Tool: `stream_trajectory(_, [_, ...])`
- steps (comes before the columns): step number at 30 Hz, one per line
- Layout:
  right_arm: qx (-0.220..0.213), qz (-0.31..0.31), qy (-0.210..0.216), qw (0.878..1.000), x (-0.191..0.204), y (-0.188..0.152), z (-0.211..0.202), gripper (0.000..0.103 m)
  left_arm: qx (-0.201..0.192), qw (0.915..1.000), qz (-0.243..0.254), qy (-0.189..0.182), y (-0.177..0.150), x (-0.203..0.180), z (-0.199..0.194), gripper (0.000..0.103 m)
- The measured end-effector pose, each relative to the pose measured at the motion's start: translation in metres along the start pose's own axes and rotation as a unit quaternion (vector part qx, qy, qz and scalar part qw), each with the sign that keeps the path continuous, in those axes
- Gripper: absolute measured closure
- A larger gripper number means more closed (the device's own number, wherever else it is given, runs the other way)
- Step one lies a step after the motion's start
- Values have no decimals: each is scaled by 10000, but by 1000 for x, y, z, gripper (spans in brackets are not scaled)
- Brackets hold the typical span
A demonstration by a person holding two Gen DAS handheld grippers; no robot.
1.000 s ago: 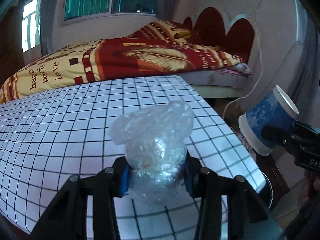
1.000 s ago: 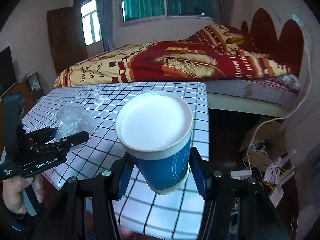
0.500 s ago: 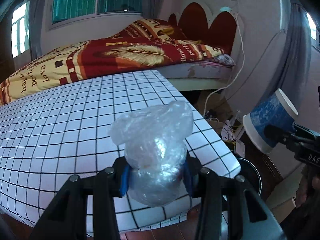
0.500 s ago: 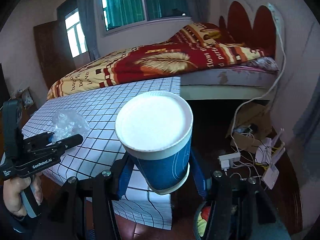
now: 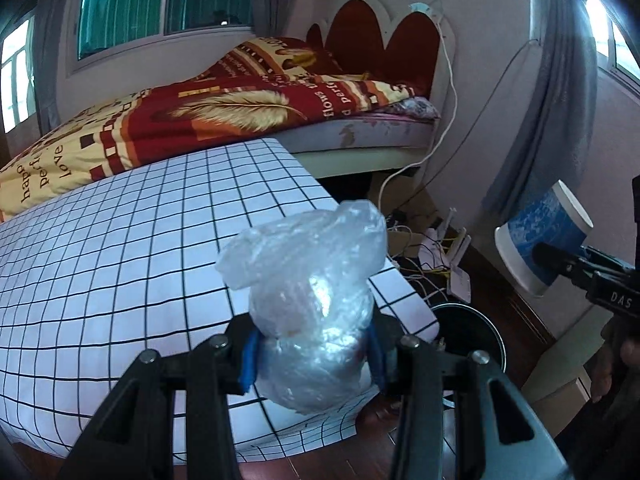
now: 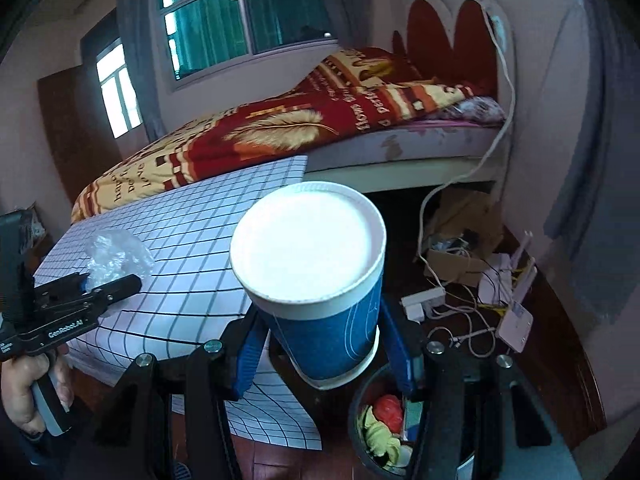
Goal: Collect trash
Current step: 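Carry the clear bag and blue cup over the black bin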
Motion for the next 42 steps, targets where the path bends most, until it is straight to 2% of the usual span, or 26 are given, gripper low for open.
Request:
stream_trajectory(9, [117, 89, -410, 9991, -40, -27, -7, 46, 79, 9988, 274, -391, -9, -45, 7, 59])
stream_trajectory(22, [355, 424, -901, 9944, -108, -92, -34, 46, 348, 9895, 772, -1170, -32, -146, 21, 59])
stream_trajectory(31, [613, 585, -986, 9915, -144, -128, -38, 46, 736, 9777, 1197, -1563, -73, -212, 37, 59])
stream_trajectory(38, [953, 560, -916, 9896, -155, -155, -22, 46, 1058, 9697, 1296, -1778, -100, -236, 65, 59])
stream_trajectory(42, [1337, 433, -826, 9866, -154, -177, 0, 46, 1443, 9656, 1199, -1802, -119, -238, 92, 59])
Point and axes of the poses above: each gripper's, at about its wrist camera, not at the fingertips, and z roughly the way its jaws point, x to its left, y to its top, the point moved 10 cm from there along z, roughly the way its jaws point, and after that the axes turned 7 degrees about y, right-handed, at the moved point
